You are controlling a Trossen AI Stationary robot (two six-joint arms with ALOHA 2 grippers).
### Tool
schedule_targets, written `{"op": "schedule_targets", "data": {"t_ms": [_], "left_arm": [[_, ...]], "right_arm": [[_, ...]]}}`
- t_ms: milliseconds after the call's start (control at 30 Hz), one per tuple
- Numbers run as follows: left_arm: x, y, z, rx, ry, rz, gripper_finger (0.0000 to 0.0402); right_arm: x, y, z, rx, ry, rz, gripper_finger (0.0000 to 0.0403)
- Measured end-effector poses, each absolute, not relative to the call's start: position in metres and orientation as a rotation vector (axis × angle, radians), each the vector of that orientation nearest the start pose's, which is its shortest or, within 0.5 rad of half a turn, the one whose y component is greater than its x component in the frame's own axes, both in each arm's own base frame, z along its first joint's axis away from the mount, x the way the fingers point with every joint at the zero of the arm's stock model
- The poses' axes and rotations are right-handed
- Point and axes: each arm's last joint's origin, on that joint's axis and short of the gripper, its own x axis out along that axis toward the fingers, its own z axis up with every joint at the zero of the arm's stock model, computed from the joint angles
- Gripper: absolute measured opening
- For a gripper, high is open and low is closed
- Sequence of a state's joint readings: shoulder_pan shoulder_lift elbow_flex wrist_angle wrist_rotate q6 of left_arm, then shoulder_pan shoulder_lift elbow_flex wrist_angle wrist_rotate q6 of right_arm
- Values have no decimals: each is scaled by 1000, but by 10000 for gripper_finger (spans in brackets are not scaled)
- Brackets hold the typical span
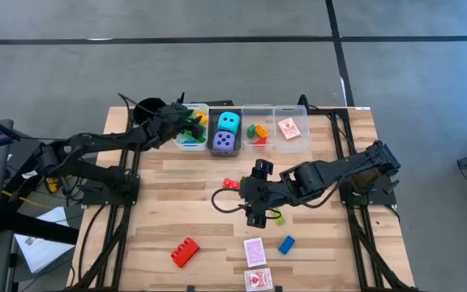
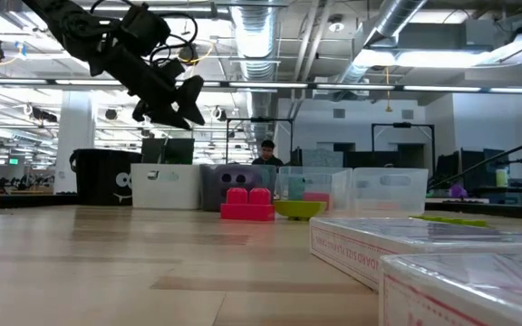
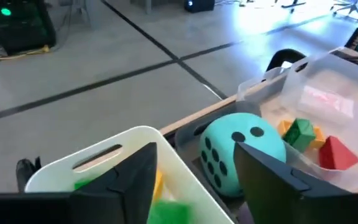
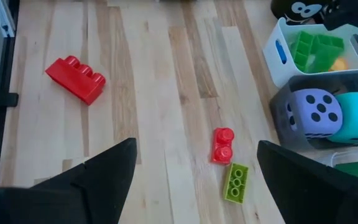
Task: Pick & Place Toys
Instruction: Put the big red 3-stud game piece into the white bin
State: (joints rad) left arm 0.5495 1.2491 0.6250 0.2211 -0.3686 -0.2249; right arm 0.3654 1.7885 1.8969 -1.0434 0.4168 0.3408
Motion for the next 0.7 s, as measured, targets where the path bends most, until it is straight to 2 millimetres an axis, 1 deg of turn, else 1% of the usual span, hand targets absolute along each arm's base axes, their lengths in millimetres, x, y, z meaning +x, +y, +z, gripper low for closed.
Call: {"op": "schedule_targets", "data": {"t_ms": [67, 167, 233, 300, 367, 433, 500, 600, 700], "left_arm": [[215, 143, 222, -264, 305, 937, 223], [217, 142, 222, -375, 268, 863, 242], [219, 138, 221, -481, 264, 746, 251], [223, 133, 221, -597, 268, 572, 257], [228, 122, 221, -717, 295, 391, 259], [234, 107, 221, -837, 334, 220, 259], [242, 86, 222, -947, 391, 67, 257], [252, 45, 224, -1063, 486, -105, 253], [257, 2, 225, -1107, 582, -241, 247]], "right_arm": [[350, 120, 371, -38, 846, -197, 328], [349, 117, 370, -47, 868, -205, 328], [347, 117, 369, -58, 887, -208, 328], [345, 117, 368, -68, 908, -211, 328], [344, 117, 367, -79, 918, -210, 328], [344, 117, 367, -93, 918, -203, 328], [345, 117, 367, -112, 917, -193, 328], [345, 117, 367, -129, 916, -183, 328], [344, 118, 367, -139, 917, -174, 328]]}}
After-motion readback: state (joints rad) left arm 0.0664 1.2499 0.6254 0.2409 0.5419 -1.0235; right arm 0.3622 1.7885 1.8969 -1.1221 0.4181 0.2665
